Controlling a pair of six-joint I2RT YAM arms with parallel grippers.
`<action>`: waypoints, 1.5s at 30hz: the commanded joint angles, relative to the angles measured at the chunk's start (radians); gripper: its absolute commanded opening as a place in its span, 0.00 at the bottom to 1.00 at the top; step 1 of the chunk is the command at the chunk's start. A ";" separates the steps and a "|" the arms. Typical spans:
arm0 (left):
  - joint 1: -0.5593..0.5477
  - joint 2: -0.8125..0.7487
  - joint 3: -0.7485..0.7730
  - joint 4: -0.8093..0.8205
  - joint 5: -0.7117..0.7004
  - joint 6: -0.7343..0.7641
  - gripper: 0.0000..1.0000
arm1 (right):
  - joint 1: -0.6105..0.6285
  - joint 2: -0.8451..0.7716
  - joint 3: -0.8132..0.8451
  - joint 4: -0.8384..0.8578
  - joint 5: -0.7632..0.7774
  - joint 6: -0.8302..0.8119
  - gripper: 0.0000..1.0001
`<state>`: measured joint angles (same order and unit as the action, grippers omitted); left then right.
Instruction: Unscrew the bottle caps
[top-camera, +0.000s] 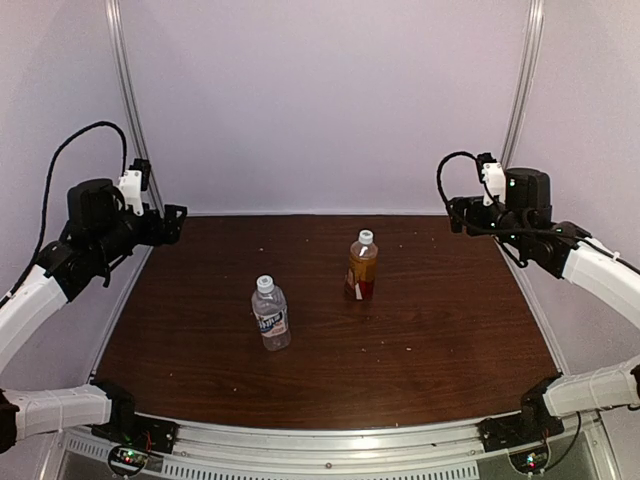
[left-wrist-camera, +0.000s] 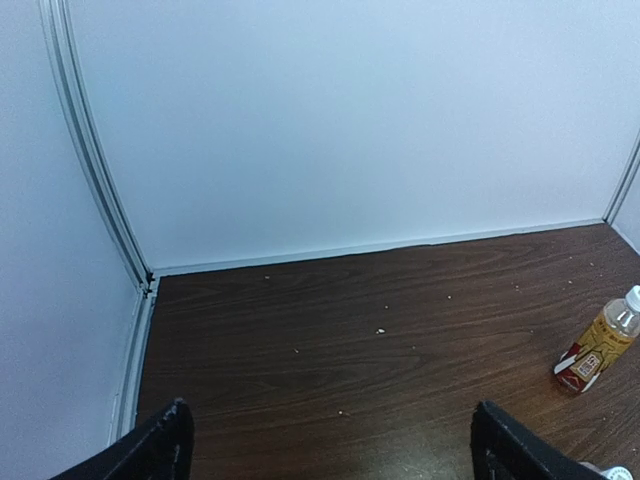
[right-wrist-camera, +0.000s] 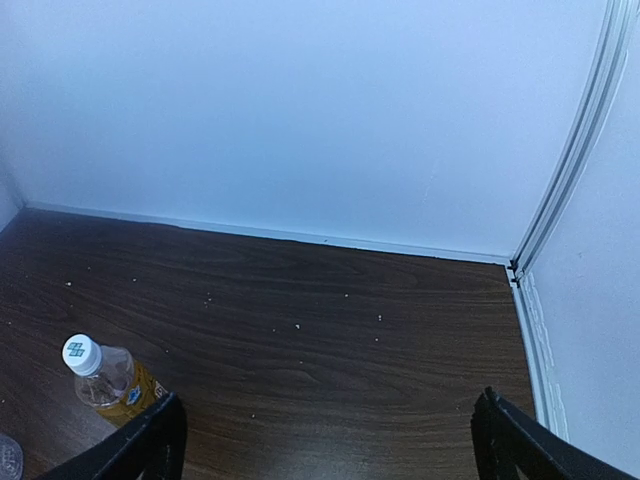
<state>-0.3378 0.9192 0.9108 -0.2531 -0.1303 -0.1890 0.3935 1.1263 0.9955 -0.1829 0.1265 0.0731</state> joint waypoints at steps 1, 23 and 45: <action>-0.008 -0.006 0.016 0.050 0.026 0.025 0.98 | 0.004 -0.020 -0.011 0.046 -0.031 -0.017 1.00; -0.101 0.131 0.150 -0.065 0.218 0.096 0.98 | 0.008 0.012 0.053 -0.019 -0.080 -0.013 1.00; -0.381 0.398 0.226 -0.213 0.399 0.179 0.83 | 0.060 0.059 0.048 -0.018 -0.211 -0.030 1.00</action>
<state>-0.6964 1.2972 1.1072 -0.4515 0.2283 -0.0269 0.4374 1.1633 1.0302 -0.2058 -0.0547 0.0509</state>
